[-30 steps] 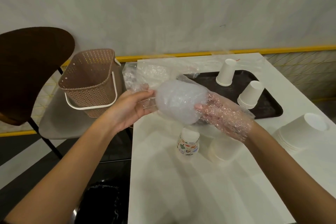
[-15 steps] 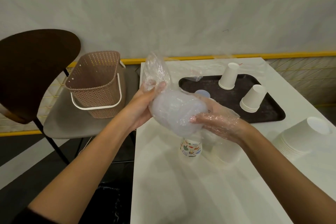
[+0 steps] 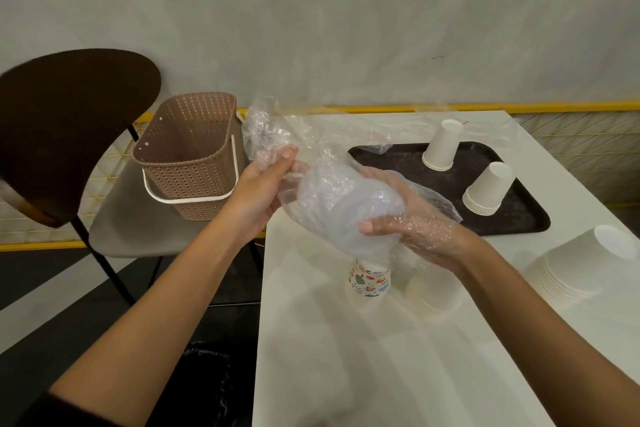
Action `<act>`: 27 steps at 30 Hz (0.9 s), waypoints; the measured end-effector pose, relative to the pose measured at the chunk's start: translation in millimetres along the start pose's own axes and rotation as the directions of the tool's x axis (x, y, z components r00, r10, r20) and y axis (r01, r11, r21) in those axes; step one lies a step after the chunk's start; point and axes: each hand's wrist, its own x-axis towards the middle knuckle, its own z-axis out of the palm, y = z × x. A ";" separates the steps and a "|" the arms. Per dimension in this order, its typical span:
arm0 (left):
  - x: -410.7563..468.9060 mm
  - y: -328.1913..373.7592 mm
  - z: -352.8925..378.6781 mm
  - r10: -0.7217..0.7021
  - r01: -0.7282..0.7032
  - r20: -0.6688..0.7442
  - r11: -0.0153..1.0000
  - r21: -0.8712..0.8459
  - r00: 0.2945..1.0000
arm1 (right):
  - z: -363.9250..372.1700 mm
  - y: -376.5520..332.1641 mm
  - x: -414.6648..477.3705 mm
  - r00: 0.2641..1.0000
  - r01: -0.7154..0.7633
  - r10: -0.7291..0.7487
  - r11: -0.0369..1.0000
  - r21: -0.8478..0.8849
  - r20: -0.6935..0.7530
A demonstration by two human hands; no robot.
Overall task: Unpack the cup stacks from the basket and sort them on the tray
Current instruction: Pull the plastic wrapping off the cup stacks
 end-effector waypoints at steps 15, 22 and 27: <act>9.8 -4.8 13.2 -0.049 0.046 0.146 0.999 0.025 0.988 | -5.5 0.6 9.1 0.963 0.006 -0.052 0.985 -0.173 -0.265; 24.2 -7.3 34.3 0.000 0.000 0.099 1.000 0.000 0.995 | -29.6 -8.0 -6.7 0.935 -0.015 -0.111 0.937 -0.349 -0.336; 40.3 -15.0 51.3 -0.061 0.071 0.083 0.990 -0.125 0.995 | -63.1 -8.9 -20.4 0.912 -0.037 -0.106 0.940 -0.338 -0.396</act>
